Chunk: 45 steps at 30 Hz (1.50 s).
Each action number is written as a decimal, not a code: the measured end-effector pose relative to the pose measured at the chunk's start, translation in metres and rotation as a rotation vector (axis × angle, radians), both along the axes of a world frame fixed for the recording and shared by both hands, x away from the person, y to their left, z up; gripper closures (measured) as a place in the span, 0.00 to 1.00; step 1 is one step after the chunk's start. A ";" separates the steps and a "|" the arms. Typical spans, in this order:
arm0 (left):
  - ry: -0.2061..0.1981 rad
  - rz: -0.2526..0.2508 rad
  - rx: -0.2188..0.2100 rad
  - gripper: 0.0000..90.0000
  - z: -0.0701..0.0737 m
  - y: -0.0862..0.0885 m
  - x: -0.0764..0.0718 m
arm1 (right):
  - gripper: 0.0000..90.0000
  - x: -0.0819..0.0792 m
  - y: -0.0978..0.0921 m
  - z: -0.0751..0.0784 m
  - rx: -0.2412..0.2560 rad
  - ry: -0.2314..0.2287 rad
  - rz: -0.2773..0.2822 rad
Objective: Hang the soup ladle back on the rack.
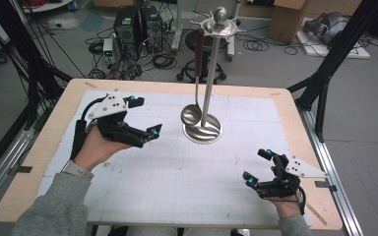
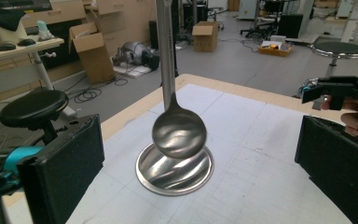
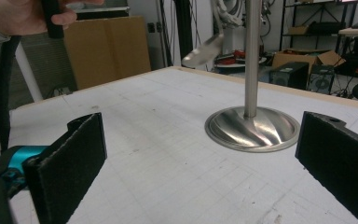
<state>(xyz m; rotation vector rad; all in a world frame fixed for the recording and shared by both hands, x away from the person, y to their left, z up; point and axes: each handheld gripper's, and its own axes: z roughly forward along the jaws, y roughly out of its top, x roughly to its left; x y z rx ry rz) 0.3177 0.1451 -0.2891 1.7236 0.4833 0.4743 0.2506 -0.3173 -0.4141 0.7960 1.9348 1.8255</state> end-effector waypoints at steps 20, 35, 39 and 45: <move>-0.050 0.066 -0.079 0.02 -0.049 0.060 -0.041 | 0.01 0.001 -0.001 0.000 0.002 0.004 -0.006; -0.060 0.166 -0.124 0.02 -0.079 0.094 -0.066 | 0.01 0.001 0.000 0.003 0.001 -0.019 -0.017; -0.063 0.205 -0.112 0.02 -0.087 0.100 -0.070 | 0.01 0.000 0.000 0.004 0.002 -0.019 -0.026; -0.054 0.276 -0.120 0.02 -0.099 0.107 -0.075 | 0.01 -0.003 -0.002 0.007 -0.003 -0.029 -0.029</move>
